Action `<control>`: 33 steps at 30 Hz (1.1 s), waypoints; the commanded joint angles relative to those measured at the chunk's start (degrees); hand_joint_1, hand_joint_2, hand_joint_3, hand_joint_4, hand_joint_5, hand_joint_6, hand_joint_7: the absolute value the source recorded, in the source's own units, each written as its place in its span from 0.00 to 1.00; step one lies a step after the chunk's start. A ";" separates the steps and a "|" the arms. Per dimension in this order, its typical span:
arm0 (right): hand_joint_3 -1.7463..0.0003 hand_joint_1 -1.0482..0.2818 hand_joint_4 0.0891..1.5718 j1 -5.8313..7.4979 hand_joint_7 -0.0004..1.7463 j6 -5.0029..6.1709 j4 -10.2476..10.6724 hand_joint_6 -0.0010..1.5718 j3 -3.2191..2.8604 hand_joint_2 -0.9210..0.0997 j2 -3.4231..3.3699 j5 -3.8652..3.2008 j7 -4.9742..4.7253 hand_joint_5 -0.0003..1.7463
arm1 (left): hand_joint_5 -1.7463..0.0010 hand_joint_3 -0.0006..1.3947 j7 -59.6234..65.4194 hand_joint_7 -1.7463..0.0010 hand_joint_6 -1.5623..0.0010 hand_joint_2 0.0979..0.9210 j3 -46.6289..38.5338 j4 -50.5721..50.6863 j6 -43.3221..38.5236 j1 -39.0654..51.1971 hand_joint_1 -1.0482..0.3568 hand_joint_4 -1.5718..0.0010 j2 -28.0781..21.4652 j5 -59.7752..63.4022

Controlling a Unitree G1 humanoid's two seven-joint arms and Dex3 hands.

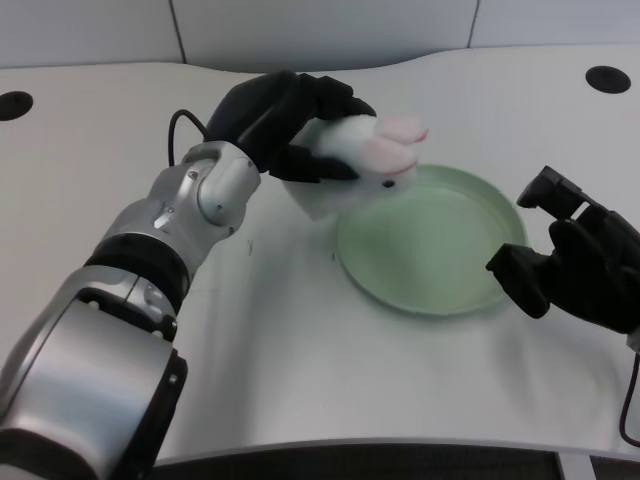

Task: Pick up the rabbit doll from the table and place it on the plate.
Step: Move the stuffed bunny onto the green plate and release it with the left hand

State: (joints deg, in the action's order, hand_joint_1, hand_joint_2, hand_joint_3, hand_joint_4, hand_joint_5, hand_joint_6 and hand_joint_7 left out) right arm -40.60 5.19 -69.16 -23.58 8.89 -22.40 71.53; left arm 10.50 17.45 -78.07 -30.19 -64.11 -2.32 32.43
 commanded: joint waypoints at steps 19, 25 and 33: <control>0.96 0.34 0.65 0.08 1.00 0.53 0.65 0.51 0.00 0.00 -0.19 -0.87 1.50 1.00 | 0.23 0.02 -2.82 0.56 0.48 1.00 5.56 0.00 -0.97 0.03 0.63 0.63 5.68 1.58; 0.97 0.33 0.65 -0.06 1.00 0.25 0.47 0.52 0.04 0.00 -0.06 -0.75 1.39 1.00 | 0.32 0.00 -2.36 0.65 0.55 0.98 6.64 -0.03 -0.21 0.49 0.53 0.67 5.84 2.31; 0.97 0.34 0.65 0.04 1.00 0.95 0.73 0.52 0.05 0.00 -0.21 -0.80 1.64 1.00 | 0.77 0.11 -17.24 0.98 0.66 1.00 -2.74 0.25 3.55 0.52 0.35 0.75 6.50 -8.61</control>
State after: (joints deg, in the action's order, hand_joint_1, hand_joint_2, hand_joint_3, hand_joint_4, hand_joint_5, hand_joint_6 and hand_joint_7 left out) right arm -40.61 5.57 -68.85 -23.52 8.58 -22.57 72.75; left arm -4.52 16.11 -78.04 -27.63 -63.64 4.47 25.35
